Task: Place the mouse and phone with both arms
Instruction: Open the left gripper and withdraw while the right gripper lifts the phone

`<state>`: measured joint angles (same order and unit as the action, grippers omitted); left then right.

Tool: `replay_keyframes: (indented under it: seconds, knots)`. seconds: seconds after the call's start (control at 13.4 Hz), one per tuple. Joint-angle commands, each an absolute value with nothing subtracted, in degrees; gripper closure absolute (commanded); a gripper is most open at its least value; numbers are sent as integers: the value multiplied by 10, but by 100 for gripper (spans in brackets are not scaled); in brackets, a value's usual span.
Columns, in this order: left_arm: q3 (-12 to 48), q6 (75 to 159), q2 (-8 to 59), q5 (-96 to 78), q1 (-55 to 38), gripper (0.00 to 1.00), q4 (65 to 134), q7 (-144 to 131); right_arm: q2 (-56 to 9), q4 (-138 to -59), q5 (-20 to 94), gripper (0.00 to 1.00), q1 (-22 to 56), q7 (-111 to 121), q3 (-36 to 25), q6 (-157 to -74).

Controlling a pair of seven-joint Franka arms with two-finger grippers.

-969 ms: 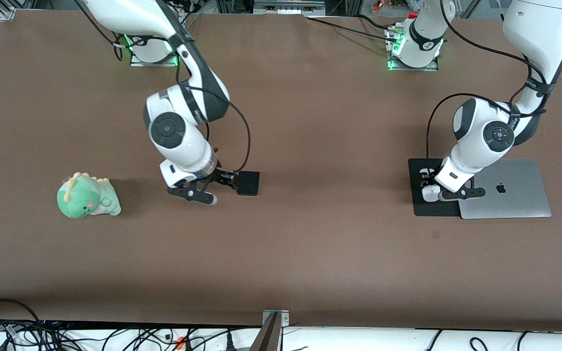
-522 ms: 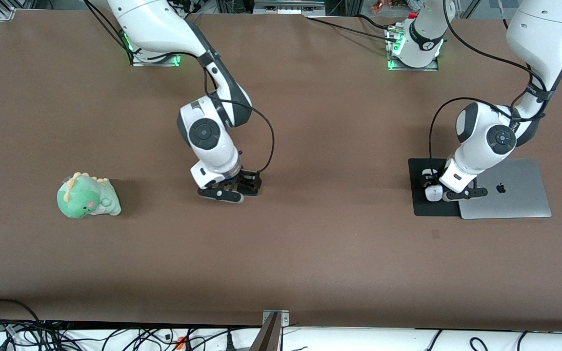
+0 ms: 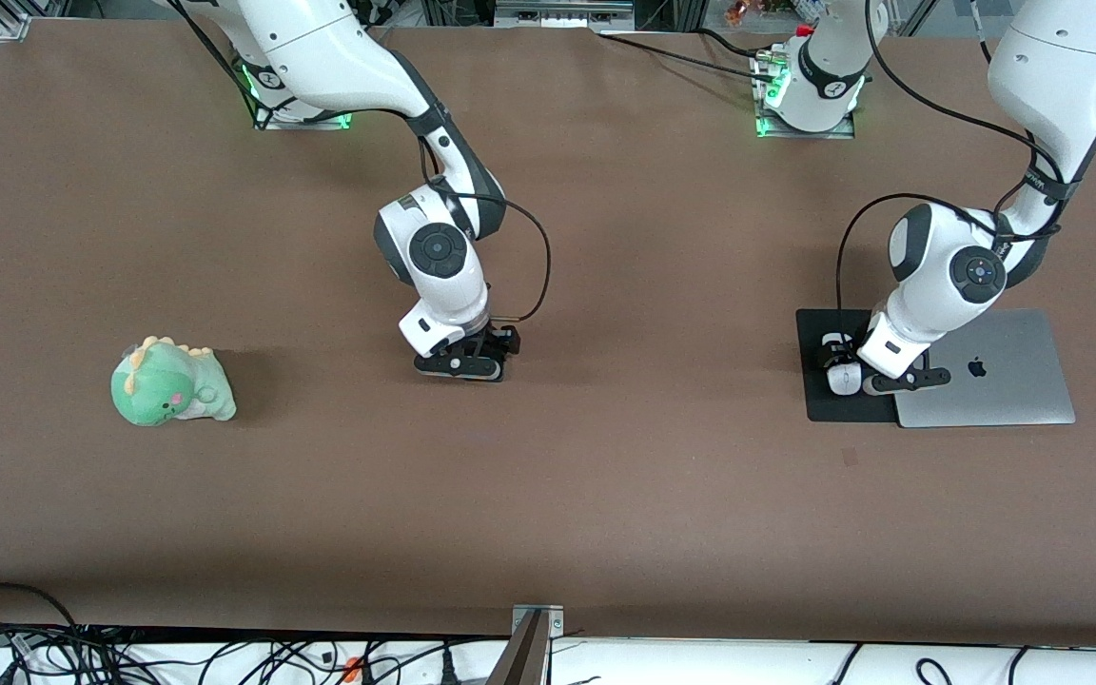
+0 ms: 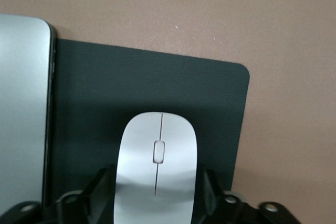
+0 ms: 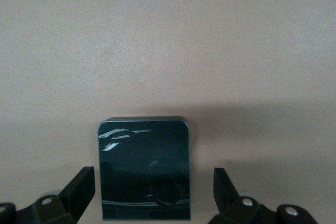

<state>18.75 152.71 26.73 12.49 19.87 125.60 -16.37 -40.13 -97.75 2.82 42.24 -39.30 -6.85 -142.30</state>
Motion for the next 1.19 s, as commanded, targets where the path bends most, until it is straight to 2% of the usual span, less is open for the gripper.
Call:
replay_keyframes:
  seconds: [0.0,0.22,0.6,0.89,1.04,1.12]
  knots:
    - [192,1521,251,142,207,0,1245,-138,-396,-997,18,0,428,-397,-74,-1448]
    - [194,1497,230,141,219,0,1222,-105,-399,-997,18,0,429,-398,-74,-1454]
    - [205,1307,227,114,235,0,1092,-32,-409,-991,20,0,433,-398,-74,-1464]
    - [206,1177,141,72,242,0,1042,-1,-421,-990,21,0,439,-399,-74,-1478]
    - [206,1096,116,58,242,0,993,-1,-426,-990,21,0,439,-398,-74,-1487]
    - [206,1060,111,55,241,0,970,-1,-429,-990,21,4,439,-398,-74,-1489]
